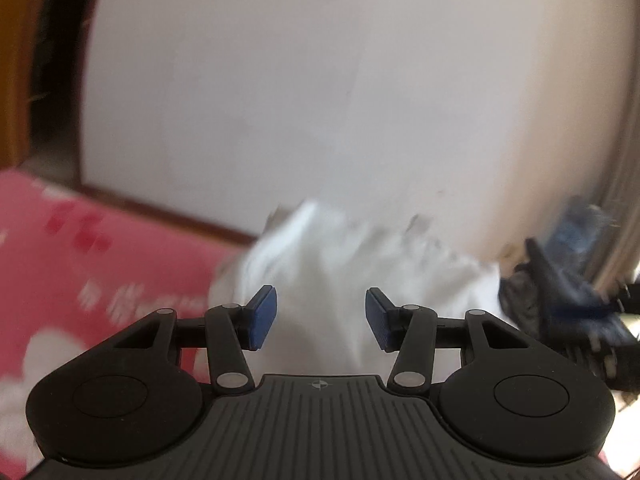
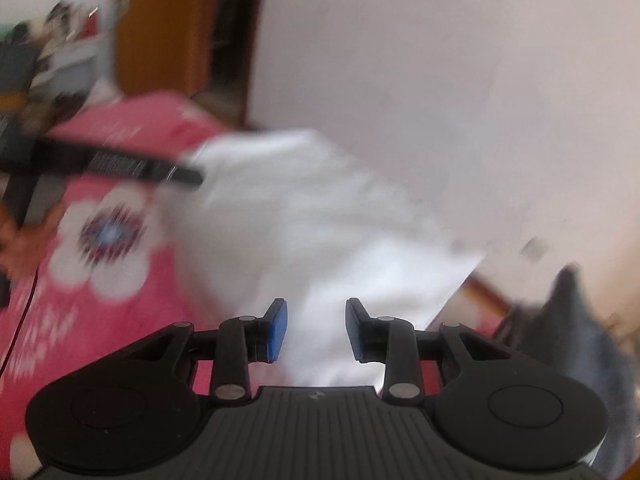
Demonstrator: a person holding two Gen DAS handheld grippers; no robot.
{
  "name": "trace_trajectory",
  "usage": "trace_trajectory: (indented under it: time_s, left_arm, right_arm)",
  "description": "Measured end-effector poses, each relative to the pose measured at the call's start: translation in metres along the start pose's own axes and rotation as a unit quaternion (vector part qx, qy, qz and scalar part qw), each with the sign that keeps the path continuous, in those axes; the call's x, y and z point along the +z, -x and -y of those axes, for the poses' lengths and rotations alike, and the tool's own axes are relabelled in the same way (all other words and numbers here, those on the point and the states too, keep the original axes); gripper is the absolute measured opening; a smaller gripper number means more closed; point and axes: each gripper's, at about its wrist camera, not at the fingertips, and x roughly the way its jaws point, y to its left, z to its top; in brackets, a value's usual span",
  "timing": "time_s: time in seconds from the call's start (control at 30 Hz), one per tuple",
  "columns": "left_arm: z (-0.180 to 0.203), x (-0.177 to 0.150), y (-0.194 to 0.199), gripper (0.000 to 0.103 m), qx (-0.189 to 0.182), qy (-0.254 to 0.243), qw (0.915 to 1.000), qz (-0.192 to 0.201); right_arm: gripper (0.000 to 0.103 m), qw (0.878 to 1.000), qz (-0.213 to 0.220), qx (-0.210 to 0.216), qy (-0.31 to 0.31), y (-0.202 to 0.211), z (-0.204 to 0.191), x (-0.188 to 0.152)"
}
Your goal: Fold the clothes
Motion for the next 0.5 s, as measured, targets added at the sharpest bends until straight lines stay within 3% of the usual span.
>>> trace_trajectory:
  time_s: [0.1, 0.2, 0.27, 0.37, 0.43, 0.5]
  left_arm:
    - [-0.002, 0.013, -0.035, 0.049, -0.031, 0.013, 0.9994, -0.007]
    - [-0.008, 0.014, -0.077, 0.049, -0.034, 0.042, 0.9976, -0.043]
    - [-0.012, 0.009, -0.093, 0.049, -0.032, 0.056, 0.9966, -0.051]
    - [-0.010, 0.007, -0.094, 0.049, -0.037, 0.064, 0.9963, -0.043]
    - [-0.008, 0.007, -0.095, 0.049, -0.034, 0.059, 0.9969, -0.041]
    - [-0.011, 0.008, -0.096, 0.049, -0.034, 0.055, 0.9972, -0.038]
  right_arm:
    - [0.034, 0.998, 0.037, 0.012, -0.053, -0.030, 0.013, 0.035]
    - [0.034, 0.996, 0.020, 0.025, -0.084, -0.071, 0.027, 0.041]
    - [0.034, 0.996, -0.021, 0.011, -0.090, -0.076, 0.040, 0.011]
    - [0.035, 0.985, -0.080, -0.010, -0.155, -0.051, 0.076, -0.052]
    - [0.035, 0.977, -0.090, -0.031, -0.190, -0.026, 0.095, -0.074]
    - [0.035, 0.977, -0.077, -0.046, -0.191, -0.009, 0.102, -0.076]
